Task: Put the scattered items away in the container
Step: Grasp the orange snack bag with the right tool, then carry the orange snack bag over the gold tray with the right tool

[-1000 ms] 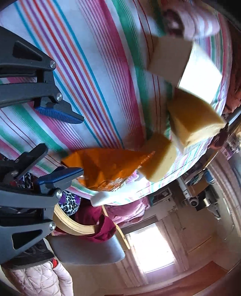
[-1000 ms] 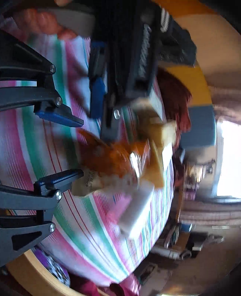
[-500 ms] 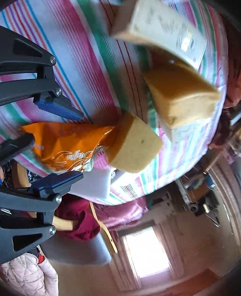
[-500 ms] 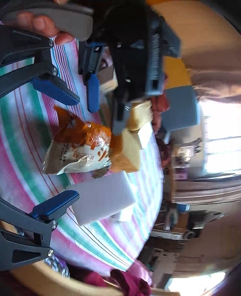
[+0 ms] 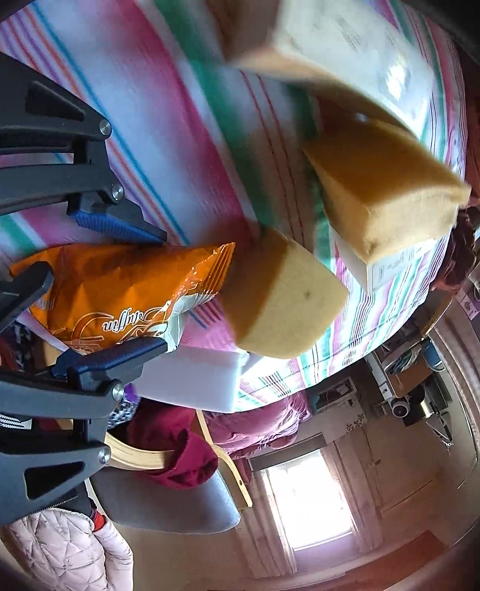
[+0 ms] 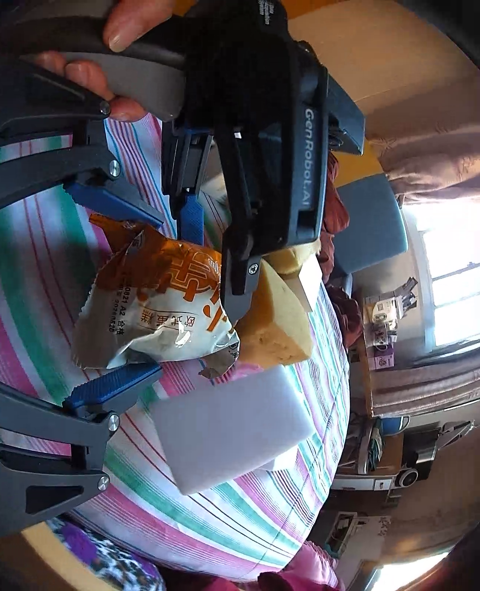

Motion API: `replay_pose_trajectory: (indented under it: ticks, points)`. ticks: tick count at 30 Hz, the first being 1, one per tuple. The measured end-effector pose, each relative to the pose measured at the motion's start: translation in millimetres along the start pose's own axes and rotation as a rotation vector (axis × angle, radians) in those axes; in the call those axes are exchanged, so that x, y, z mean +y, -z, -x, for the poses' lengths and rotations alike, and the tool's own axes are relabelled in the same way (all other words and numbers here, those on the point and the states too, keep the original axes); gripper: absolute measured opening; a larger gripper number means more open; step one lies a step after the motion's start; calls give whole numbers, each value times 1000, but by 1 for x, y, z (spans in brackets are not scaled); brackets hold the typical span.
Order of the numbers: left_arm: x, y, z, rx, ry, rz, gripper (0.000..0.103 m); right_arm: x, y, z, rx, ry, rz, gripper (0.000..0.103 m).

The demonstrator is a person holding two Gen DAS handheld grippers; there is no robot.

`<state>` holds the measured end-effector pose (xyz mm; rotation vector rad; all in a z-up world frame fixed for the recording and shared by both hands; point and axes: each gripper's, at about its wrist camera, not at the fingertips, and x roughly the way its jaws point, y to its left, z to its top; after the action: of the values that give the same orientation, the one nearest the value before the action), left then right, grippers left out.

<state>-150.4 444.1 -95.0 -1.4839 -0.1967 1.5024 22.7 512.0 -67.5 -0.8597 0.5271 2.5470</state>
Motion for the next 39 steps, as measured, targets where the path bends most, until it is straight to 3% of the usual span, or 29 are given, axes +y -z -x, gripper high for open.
replay_pose_trajectory:
  ticks: [8,14,16,24,27,34,39]
  points:
    - [30,66,61,-73,-40,38,52,35,37,29,9,-136,82,75]
    - [53,105,85,-119,6,117,52,51,65,36,51,-300,66,78]
    - [57,111,91,-125,8,134,52,59,71,40,52,-293,97,83]
    - [61,123,101,-163,4,126,52,73,73,54,110,-316,90,81]
    - [60,126,102,-178,-1,111,52,82,76,66,113,-283,160,73]
    - [61,132,114,-202,37,100,45,100,81,75,97,-214,274,68]
    - [58,139,141,-255,50,107,43,112,78,82,87,-221,326,66]
